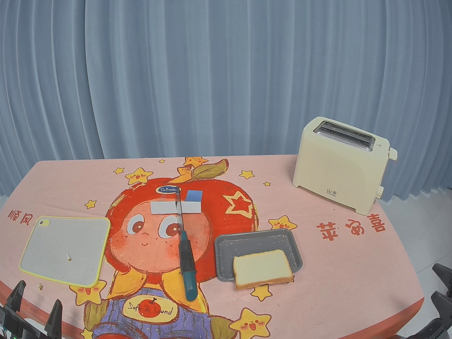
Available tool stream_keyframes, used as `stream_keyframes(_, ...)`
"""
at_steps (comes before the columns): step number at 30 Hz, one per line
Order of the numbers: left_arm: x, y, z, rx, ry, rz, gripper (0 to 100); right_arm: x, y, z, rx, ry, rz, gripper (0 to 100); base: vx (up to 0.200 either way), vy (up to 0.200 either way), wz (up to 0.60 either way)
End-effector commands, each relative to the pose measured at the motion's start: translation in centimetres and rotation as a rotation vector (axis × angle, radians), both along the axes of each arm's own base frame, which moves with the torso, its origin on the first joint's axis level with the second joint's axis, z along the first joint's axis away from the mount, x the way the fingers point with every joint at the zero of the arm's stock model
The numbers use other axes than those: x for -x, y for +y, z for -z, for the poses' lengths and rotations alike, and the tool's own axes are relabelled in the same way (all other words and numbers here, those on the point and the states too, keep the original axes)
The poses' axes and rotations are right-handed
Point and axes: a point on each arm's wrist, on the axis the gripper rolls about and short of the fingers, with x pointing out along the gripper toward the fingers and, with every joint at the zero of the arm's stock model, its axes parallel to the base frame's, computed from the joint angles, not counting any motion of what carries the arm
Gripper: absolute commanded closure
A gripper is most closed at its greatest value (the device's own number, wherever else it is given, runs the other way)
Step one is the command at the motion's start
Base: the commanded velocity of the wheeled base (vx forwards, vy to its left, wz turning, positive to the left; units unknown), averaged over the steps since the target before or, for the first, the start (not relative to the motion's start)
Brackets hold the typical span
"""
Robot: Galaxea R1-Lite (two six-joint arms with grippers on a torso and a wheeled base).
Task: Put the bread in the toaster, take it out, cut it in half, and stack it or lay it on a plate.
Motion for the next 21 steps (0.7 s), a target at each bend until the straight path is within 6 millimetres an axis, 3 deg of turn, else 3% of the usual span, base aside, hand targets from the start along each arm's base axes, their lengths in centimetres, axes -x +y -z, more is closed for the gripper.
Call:
stream_keyframes(1, -0.1, 0.0, 0.5, 0.0, 0.018, -0.001, 0, -0.7, 0.0, -0.9, -0.007, 0.041, -0.034, 0, 0.0, 0.0, 0.0)
stream_keyframes(9, -0.1, 0.0, 0.5, 0.0, 0.018, -0.001, 0, -1.4, 0.1, -2.0, -0.004, 0.07, -0.089, 0, 0.0, 0.0, 0.0)
stream_keyframes(21, -0.1, 0.0, 0.5, 0.0, 0.018, -0.001, 0, -2.2, 0.3, -1.9, 0.009, 0.134, -0.243, 0, 0.0, 0.0, 0.0)
